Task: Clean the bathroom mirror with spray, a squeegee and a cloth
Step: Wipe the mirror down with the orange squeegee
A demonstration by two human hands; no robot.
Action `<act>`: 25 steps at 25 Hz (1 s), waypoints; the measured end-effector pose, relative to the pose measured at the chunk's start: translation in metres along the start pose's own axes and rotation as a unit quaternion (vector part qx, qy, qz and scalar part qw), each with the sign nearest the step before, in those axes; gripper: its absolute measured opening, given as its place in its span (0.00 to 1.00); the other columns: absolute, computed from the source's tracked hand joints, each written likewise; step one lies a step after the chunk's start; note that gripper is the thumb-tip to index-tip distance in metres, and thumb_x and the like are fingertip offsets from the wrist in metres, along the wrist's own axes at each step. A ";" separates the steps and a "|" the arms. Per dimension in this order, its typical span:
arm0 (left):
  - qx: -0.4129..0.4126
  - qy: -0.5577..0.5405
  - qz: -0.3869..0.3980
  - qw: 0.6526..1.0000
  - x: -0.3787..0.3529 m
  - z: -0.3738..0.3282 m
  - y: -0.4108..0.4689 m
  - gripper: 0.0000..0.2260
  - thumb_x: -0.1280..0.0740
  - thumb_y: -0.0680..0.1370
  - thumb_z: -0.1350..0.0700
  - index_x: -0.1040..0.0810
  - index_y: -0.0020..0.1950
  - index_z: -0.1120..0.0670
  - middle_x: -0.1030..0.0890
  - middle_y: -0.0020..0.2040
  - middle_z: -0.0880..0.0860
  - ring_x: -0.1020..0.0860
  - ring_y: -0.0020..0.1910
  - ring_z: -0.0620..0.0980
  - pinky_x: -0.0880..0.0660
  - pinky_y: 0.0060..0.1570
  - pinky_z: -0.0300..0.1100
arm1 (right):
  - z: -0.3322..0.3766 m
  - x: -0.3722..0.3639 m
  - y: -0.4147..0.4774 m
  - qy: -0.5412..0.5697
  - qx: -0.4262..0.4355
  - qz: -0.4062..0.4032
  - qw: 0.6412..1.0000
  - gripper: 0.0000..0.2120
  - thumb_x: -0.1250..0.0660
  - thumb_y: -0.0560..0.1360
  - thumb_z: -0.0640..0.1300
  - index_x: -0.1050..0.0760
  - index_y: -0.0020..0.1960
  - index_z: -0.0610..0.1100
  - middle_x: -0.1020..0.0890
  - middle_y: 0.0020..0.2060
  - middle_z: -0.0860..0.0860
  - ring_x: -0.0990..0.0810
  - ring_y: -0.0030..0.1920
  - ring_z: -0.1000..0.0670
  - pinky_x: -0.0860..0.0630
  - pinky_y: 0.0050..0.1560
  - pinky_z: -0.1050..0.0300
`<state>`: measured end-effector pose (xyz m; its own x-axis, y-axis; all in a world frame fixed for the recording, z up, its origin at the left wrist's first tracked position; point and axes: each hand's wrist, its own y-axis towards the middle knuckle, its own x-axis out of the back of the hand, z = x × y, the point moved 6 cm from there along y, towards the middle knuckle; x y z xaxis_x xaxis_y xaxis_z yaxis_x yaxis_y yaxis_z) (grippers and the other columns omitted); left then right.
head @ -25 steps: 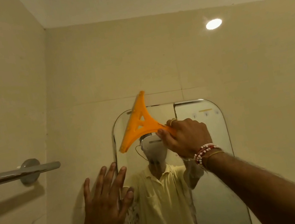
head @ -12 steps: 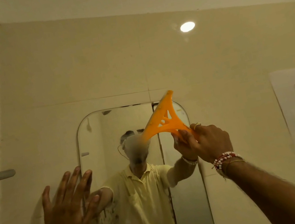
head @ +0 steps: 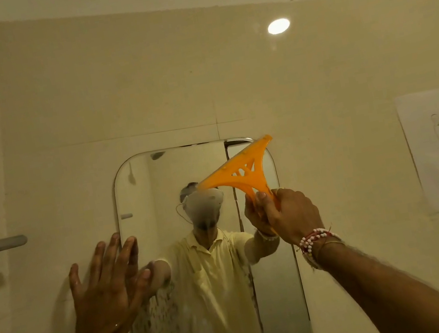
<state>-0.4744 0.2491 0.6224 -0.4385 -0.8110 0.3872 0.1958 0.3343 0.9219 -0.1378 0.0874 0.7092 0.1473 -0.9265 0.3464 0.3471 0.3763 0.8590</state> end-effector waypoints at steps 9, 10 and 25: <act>0.029 -0.027 0.023 0.999 0.009 -0.007 -0.001 0.38 0.59 0.80 0.30 0.36 0.82 0.50 0.35 0.82 0.56 0.37 0.81 0.59 0.49 0.75 0.70 | 0.008 -0.025 -0.033 0.096 -0.069 -0.011 0.993 0.25 0.46 0.82 0.60 0.21 0.41 0.43 0.18 0.34 0.46 0.19 0.36 0.45 0.19 0.43 0.47; 0.030 -0.028 0.025 0.999 0.008 -0.007 -0.002 0.39 0.60 0.80 0.30 0.36 0.82 0.50 0.36 0.82 0.56 0.37 0.81 0.59 0.49 0.75 0.70 | 0.006 -0.029 -0.041 0.105 -0.078 -0.010 0.991 0.25 0.46 0.81 0.61 0.22 0.40 0.44 0.18 0.34 0.47 0.19 0.35 0.46 0.19 0.42 0.47; -0.077 -0.053 -0.037 0.995 0.071 -0.068 0.093 0.27 0.46 0.82 0.41 0.28 0.76 0.52 0.33 0.80 0.58 0.35 0.79 0.59 0.45 0.75 0.70 | 0.016 -0.018 -0.086 0.167 -0.068 -0.062 0.982 0.27 0.54 0.76 0.69 0.26 0.46 0.51 0.19 0.33 0.53 0.20 0.33 0.52 0.19 0.36 0.49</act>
<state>-0.4277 0.1897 0.7346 -0.5456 -0.7723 0.3253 0.2888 0.1911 0.9381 -0.1849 0.0714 0.6354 0.3828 -0.9203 0.0801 0.4986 0.2789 0.8207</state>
